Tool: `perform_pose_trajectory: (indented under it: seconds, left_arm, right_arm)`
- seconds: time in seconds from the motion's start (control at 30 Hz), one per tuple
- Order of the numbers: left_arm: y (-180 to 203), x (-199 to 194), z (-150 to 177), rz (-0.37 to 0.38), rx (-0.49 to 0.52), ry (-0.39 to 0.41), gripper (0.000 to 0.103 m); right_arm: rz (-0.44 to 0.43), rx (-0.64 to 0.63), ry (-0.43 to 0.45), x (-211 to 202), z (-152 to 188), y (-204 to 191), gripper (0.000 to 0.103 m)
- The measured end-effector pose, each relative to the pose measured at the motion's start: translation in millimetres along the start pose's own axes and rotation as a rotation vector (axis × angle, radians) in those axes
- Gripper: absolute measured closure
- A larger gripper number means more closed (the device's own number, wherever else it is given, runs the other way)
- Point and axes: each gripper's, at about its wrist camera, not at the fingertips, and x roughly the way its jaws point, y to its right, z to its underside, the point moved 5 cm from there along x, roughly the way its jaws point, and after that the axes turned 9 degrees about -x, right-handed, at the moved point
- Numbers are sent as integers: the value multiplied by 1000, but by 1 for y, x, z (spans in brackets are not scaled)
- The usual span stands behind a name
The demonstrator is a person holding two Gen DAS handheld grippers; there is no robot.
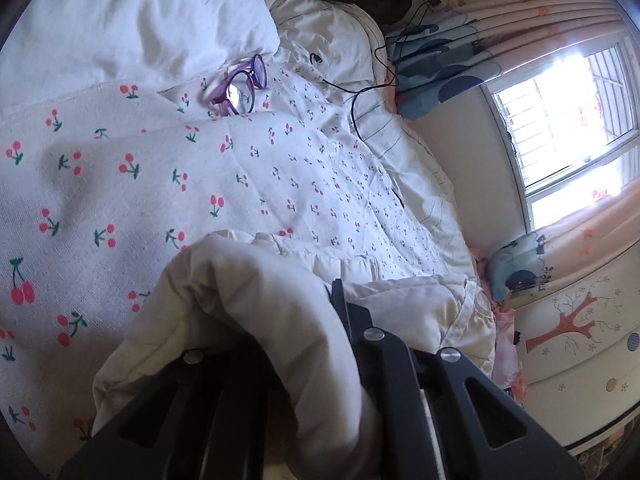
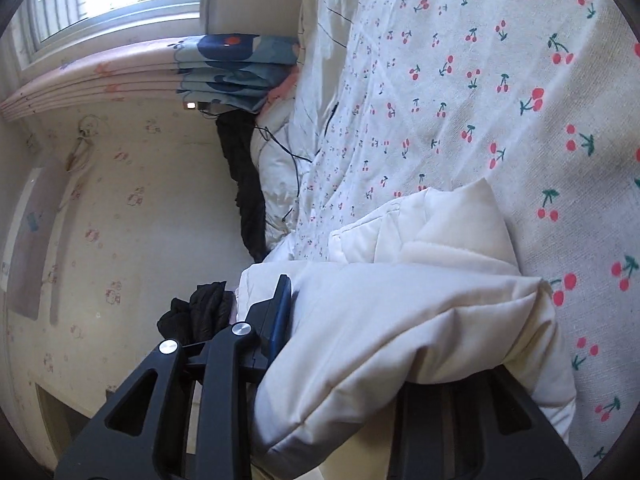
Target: Fold large clothes
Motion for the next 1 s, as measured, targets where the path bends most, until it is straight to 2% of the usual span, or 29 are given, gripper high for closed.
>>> perform_pose_trajectory:
  seconds: [0.07,0.13,0.17,0.2,0.23,0.3,0.37,0.43,0.47,0.53,0.6,0.67,0.7,0.73,0.8,0.83,0.9,1.0]
  left_arm:
    - [3,-8,-3,47,-51,7,88]
    - [13,-18,-6,67,-58,15,80]
    - [21,-23,-6,72,-36,24,77]
    - [31,-30,-7,103,-12,37,68]
    - [38,-38,-7,126,-8,49,59]
    - [48,-52,-8,120,1,108,55]
    - [54,-58,-11,156,-18,137,52]
    - [60,-63,-6,163,-31,175,43]
    - [68,-66,-3,162,5,196,40]
    - [85,-70,4,180,89,224,22]
    - [94,-70,3,172,110,246,18]
    - [98,-68,3,165,108,246,18]
    - [105,-63,7,155,154,232,18]
    - [112,-57,14,139,213,210,18]
    - [131,-33,39,86,369,132,18]
    - [136,-23,51,68,421,101,18]
    - [139,3,74,26,492,35,18]
    - [124,46,89,-116,487,-42,18]
  right_arm:
    - [-34,40,3,-2,-1,0,60]
    - [-109,56,33,-8,-1,-9,37]
    - [-134,52,45,-13,-1,-15,30]
    - [-143,43,56,-17,-1,-23,18]
    - [-142,22,68,-22,-1,-31,11]
    - [-98,-67,83,-33,1,-56,10]
    - [-73,-175,87,-40,5,-85,7]
    - [30,-320,61,-39,15,-115,7]
    - [95,-399,22,-31,23,-126,7]
    - [253,-546,-70,-8,43,-141,7]
    - [407,-699,-166,26,65,-147,7]
    - [479,-796,-251,65,86,-147,7]
    - [521,-837,-294,89,95,-145,7]
    - [560,-866,-320,103,103,-139,7]
    - [715,-904,-400,148,108,-114,7]
    - [757,-900,-423,163,106,-101,7]
    - [794,-844,-422,181,93,-73,7]
    - [796,-728,-378,194,70,-53,6]
